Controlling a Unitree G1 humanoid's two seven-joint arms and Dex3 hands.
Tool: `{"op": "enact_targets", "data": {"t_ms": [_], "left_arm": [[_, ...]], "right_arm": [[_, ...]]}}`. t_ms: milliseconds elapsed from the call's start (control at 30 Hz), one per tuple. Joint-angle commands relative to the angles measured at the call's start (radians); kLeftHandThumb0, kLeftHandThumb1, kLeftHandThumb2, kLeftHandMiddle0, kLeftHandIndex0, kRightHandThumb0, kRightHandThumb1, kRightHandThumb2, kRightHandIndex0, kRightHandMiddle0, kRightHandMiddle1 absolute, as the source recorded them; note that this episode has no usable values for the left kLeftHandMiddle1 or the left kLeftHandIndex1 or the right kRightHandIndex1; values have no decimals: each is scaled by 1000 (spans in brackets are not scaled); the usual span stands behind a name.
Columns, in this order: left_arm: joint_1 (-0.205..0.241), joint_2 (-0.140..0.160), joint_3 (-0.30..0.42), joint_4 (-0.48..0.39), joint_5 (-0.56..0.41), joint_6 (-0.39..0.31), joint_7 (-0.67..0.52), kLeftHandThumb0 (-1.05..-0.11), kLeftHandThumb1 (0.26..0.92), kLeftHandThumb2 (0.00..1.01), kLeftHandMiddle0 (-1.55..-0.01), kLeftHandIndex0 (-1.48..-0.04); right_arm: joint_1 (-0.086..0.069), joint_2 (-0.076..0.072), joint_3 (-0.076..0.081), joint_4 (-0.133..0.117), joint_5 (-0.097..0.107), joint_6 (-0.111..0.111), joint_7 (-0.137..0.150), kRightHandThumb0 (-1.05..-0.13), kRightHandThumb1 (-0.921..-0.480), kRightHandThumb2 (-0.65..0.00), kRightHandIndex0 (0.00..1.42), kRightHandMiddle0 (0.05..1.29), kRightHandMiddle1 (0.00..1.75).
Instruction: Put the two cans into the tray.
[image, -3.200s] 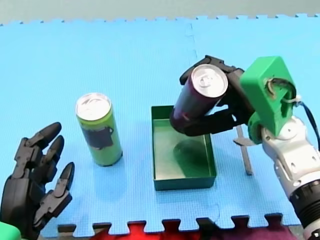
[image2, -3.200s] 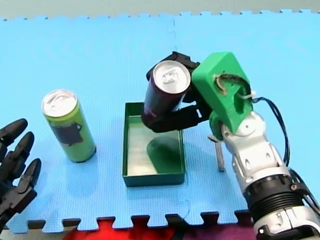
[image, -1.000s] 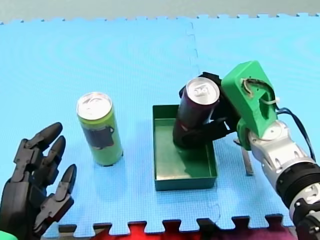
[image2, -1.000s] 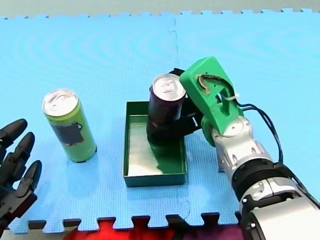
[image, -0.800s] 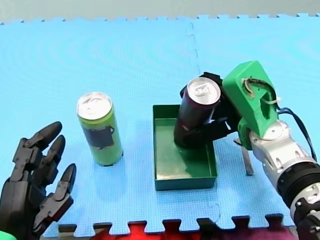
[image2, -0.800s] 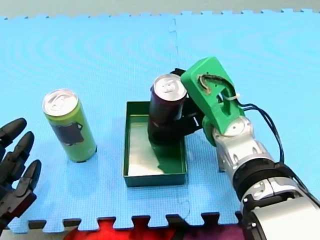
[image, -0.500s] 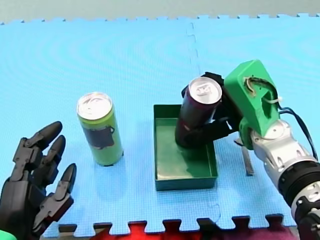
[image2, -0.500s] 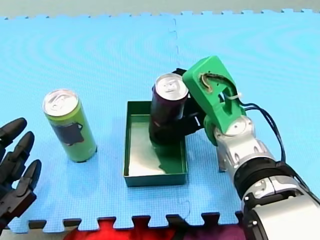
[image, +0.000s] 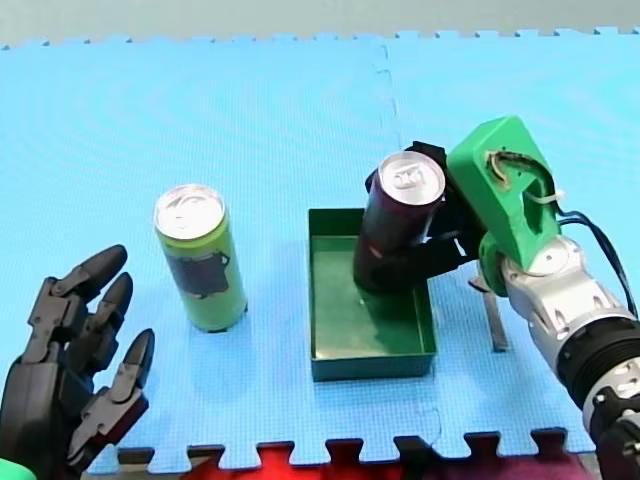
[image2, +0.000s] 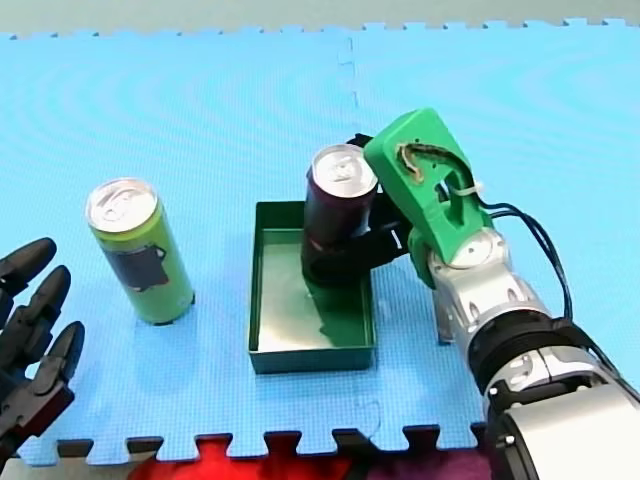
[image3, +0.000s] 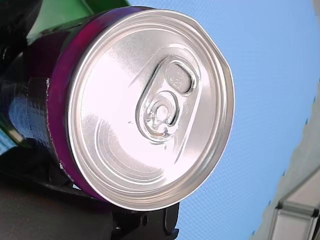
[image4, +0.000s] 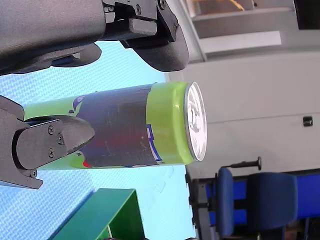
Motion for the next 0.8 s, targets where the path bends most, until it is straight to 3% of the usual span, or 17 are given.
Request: {"op": "enact_targets", "data": {"t_ms": [0,400,767], "left_arm": [[3,2,0,-6,-2,-2,0,-1048,921,518,-276,-108],[9,-9,-6,-17,-6,-4,-1,-1048,921,515,-281,-109],[8,-14,-7,-12,-8,-5,0,-1048,921,508,-283,-114]], "right_arm": [[-7,-12,1,-5,-4,-9,-17,-206,-794,-13,908,554,1746],[2,-11,24,-4,-42,-38,-34,-195,-790,-10,903,562,1746],[12,-12,40,-4,-60,-76,-37,-193,-786,-8,908,588,1746]]}}
